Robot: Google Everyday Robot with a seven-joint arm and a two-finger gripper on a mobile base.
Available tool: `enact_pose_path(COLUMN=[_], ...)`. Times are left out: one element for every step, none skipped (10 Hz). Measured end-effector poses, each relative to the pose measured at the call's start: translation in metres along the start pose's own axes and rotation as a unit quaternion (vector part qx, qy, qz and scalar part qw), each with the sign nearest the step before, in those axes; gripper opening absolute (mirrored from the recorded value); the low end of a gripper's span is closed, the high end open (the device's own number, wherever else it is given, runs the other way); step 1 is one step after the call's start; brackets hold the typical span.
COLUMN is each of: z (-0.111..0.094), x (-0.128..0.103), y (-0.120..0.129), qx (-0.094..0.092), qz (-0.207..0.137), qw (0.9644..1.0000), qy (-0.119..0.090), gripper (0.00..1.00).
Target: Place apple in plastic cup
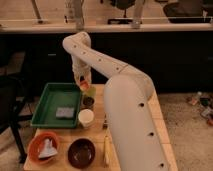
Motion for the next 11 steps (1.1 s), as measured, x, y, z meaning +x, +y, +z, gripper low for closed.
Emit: enact_pose_path(z=[0.003, 0.006, 0.009, 0.011, 0.013, 0.015, 0.016, 0.018, 0.018, 0.018, 0.018], x=[0.001, 0.002, 0.004, 0.005, 0.006, 0.007, 0.009, 0.011, 0.014, 0.017, 0.019], y=[0.003, 0.008, 0.011, 0.013, 0.017, 0.021, 0.023, 0.024, 0.024, 0.025, 0.025], qx=[-0.001, 0.0, 0.001, 0.002, 0.002, 0.002, 0.002, 0.003, 0.004, 0.004, 0.003], qz=[0.003, 0.007, 0.011, 0.013, 0.015, 0.019, 0.019, 0.018, 0.015, 0.011, 0.007], qw=[1.0, 1.0, 0.9999, 0.9999, 0.9998, 0.9998, 0.9998, 0.9998, 0.9999, 0.9999, 0.9999], qy=[-0.003, -0.006, -0.008, -0.009, -0.009, -0.008, -0.008, -0.005, -0.001, 0.004, 0.007], gripper=[0.0, 0.0, 0.0, 0.0, 0.0, 0.0, 0.0, 0.0, 0.0, 0.0, 0.0])
